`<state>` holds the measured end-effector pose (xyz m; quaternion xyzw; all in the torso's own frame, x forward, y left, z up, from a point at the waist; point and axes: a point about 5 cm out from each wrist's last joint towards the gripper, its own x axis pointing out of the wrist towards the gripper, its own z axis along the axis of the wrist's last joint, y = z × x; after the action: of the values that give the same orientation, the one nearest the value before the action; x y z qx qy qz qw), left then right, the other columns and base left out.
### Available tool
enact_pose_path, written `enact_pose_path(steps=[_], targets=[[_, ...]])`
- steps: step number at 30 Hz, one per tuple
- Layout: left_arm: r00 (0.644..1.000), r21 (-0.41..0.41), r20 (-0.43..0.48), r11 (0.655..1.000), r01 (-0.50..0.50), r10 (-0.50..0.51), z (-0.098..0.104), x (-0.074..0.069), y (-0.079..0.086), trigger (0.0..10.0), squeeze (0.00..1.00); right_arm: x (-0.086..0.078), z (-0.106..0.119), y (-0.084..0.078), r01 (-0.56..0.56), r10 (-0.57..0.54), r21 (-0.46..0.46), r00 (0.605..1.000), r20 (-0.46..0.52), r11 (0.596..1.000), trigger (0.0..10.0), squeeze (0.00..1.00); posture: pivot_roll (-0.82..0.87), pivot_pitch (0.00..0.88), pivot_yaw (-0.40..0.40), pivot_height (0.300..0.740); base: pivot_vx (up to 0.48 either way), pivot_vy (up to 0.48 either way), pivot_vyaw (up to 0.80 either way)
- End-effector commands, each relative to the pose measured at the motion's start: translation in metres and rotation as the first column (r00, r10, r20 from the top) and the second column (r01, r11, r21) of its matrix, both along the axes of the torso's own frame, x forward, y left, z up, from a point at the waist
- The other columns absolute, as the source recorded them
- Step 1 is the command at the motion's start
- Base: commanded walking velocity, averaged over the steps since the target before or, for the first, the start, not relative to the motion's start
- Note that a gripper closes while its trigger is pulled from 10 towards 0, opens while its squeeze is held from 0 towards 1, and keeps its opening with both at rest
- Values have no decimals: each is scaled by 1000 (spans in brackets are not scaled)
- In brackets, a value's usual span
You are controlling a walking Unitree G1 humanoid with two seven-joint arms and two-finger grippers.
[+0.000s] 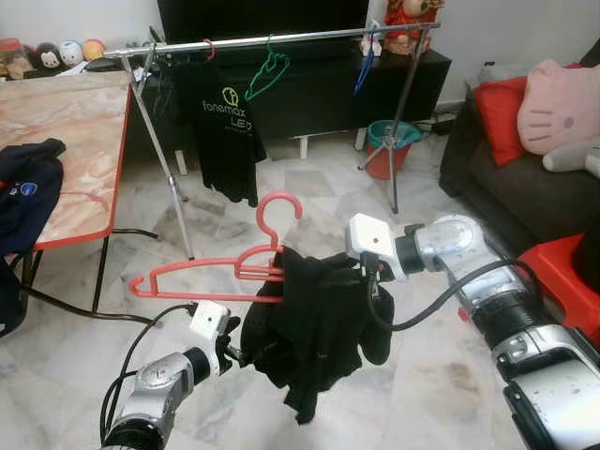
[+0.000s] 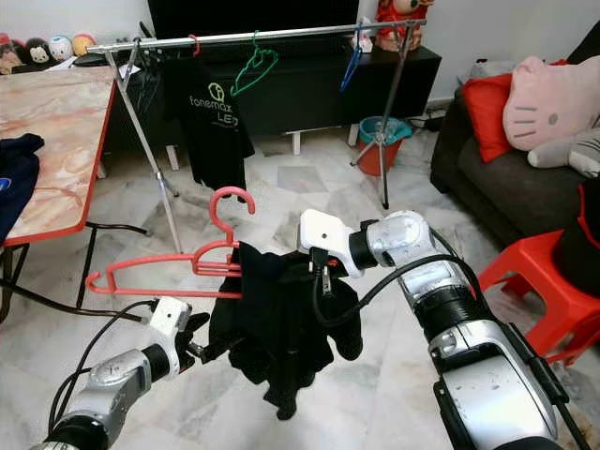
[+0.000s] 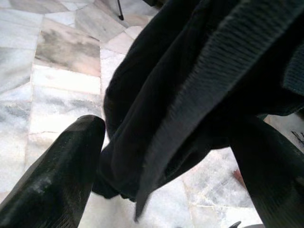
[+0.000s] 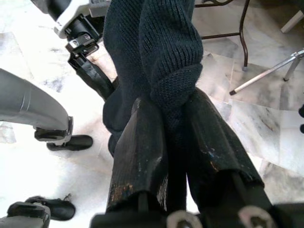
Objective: Hang hanger
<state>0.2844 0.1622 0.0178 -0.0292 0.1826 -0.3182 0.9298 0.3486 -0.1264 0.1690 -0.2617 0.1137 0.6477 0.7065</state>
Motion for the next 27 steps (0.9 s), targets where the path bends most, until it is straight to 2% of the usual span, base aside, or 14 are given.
enact_pose_path(steps=[1, 5, 6, 21, 27], targets=[[1000, 43, 0, 999, 31, -31, -1, 0, -1, 10000, 0, 2, 17, 4, -39, 37, 20, 998, 54, 999, 0, 0, 49, 0, -53, 740, 0, 0, 0], [999, 65, -13, 997, 40, -39, -6, -3, -1, 10000, 0, 2, 17, 4, -42, 41, 17, 998, 53, 999, 0, 0, 49, 0, -52, 740, 0, 0, 0], [999, 66, -15, 997, 40, -39, -7, -4, 0, 0, 0, 2, 17, 4, -44, 43, 17, 998, 53, 999, 0, 0, 48, 0, -51, 740, 0, 0, 0], [998, 108, -38, 993, 44, -40, -16, -12, 6, 0, 0, -1, 11, 5, -48, 48, 9, 998, 42, 999, 0, 0, 55, 0, -42, 740, 0, 0, 0], [999, 88, -34, 996, 20, -17, -17, -12, 7, 0, 0, -1, 10, 5, -42, 42, 10, 998, 43, 999, 0, 0, 56, 0, -41, 740, 0, 0, 0]])
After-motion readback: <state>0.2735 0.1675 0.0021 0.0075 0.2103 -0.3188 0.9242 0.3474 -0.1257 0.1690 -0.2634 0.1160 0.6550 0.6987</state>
